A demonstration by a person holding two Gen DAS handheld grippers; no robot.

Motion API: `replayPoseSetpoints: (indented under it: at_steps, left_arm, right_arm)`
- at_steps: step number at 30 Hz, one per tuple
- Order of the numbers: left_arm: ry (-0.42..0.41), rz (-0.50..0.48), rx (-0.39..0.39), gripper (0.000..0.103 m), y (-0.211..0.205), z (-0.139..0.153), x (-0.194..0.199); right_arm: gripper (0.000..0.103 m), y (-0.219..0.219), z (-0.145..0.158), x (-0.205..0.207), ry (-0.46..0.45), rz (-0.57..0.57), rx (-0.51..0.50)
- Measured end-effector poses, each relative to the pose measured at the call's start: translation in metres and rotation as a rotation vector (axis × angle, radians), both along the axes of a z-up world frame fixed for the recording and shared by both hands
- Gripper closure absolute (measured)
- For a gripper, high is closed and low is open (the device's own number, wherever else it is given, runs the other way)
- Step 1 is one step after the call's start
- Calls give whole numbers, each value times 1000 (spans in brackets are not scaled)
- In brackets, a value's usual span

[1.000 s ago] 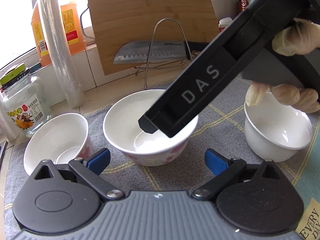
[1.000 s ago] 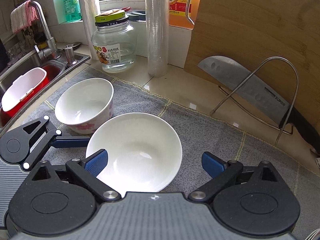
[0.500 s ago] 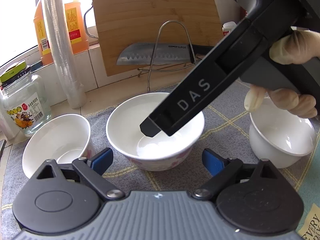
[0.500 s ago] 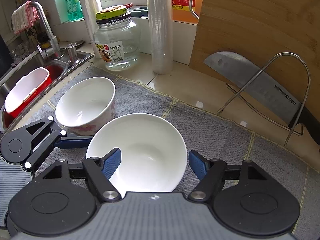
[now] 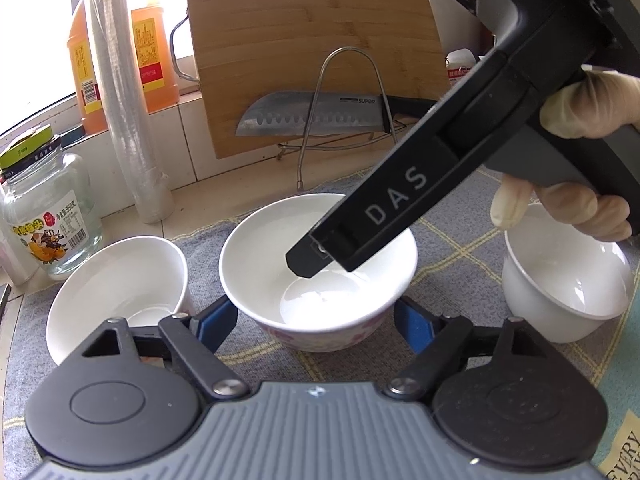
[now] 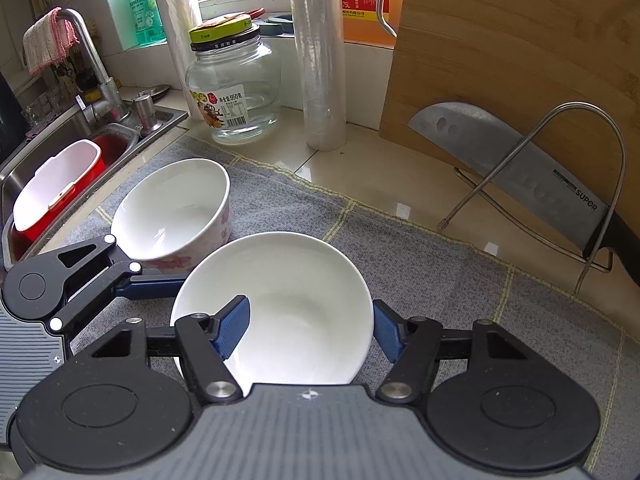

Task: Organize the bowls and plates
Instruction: 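Close the right tool on the pink-flower bowl's rim, then carry the pink-flower bowl with the right tool and lower it into the white bowl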

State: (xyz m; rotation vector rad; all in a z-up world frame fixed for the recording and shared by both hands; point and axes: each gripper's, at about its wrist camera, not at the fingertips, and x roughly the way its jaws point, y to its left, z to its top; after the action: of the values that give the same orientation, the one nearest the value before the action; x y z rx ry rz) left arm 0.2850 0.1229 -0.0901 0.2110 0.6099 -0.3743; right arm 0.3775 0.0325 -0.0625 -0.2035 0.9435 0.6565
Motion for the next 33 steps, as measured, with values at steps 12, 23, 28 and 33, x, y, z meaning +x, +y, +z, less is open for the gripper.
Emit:
replayPoseSetpoints:
  at_steps: [12, 23, 28, 33]
  left_arm:
    - [0, -21, 19, 18, -1, 1, -6]
    - [3, -45, 43, 18, -7, 28, -24]
    - [2, -59, 47, 18, -14, 36, -34]
    - [-3, -91, 37, 18, -26, 46, -45]
  right_arm:
    - [37, -6, 6, -3, 14, -6, 19]
    - [37, -16, 32, -29, -22, -7, 50]
    - [37, -26, 44, -44, -48, -21, 59]
    - [37, -42, 52, -61, -69, -48, 49]
